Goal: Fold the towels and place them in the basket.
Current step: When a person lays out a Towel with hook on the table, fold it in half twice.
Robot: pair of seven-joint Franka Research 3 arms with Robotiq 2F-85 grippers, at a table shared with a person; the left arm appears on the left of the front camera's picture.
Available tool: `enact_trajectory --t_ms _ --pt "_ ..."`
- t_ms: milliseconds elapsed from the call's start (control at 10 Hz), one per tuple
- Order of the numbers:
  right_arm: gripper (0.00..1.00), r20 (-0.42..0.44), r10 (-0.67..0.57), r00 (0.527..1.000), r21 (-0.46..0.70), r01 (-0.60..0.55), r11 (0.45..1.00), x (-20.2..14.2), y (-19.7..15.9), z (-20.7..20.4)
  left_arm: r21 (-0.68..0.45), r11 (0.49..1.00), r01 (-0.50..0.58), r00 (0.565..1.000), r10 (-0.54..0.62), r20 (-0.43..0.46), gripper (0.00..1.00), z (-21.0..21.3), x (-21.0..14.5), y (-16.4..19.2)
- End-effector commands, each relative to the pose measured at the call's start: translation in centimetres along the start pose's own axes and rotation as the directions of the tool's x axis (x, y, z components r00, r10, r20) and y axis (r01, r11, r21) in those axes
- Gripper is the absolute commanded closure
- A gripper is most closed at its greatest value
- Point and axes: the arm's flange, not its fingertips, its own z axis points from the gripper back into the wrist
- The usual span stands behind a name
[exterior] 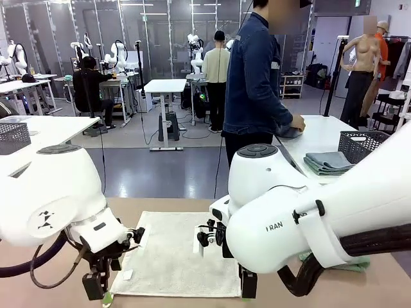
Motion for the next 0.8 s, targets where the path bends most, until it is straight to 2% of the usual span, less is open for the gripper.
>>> enact_trajectory --t_ms 0,200,700 --pt "0.0 -0.008 0.039 0.999 -0.026 -0.039 0.999 0.0 -1.4 -1.3 0.032 0.999 0.017 1.0 -0.017 -0.007 0.07 -3.2 -3.3 -2.6" --pt "0.0 0.007 0.061 0.998 -0.037 -0.061 0.997 0.0 -1.8 -2.2 0.036 0.999 0.033 0.999 -0.034 0.022 0.07 -4.2 -4.0 -1.8" --pt "0.0 0.004 0.081 0.997 -0.031 -0.081 0.996 -0.1 -2.2 -3.6 -0.015 1.0 0.009 1.0 -0.009 -0.003 0.07 -6.0 -4.0 -0.9"
